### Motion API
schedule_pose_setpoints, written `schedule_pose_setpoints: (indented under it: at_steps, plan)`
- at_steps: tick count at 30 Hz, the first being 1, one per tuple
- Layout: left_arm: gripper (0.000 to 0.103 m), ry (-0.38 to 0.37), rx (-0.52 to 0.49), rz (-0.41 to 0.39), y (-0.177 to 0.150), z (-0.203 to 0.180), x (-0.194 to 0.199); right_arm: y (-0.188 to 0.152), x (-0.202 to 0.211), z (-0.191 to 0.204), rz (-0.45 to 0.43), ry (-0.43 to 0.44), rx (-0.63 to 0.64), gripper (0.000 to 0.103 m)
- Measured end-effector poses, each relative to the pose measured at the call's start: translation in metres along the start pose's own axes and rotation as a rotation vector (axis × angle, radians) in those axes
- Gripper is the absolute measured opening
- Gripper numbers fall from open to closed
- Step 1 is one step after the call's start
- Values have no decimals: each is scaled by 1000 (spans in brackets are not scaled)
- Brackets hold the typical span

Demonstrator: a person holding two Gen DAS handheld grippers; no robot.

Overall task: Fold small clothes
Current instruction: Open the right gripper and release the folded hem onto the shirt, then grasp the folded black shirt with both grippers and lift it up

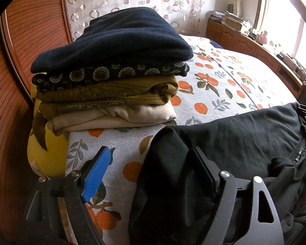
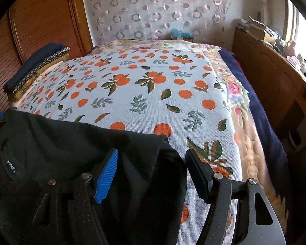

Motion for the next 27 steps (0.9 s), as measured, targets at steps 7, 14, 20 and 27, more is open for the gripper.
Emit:
schedule_pose_setpoints:
  at_steps: [7,14,20,27]
  plan:
    - [73,-17,-10,2,2,-1,-3,1,-5,5,10,23,36,57]
    - [12,-142,-28,-10,7,-35,16,0,5,30,7,118,102,11]
    - [11,-202,27,-281,50,-51,115,23,73,40,-149,157,67,10]
    - [11,-223,-42,-497,111,-65,208,72,177,48,-347,139,112,10]
Point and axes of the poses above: each gripper's, at about its wrist camera, not at the fingertips, and x roughly against the way its jaws point, z to its left, y to its top, the point moved 8 cm from there along -x, roughly the way its jaws point, and after that the axes turned 13 degrees about -z, right-handed, at the moved point
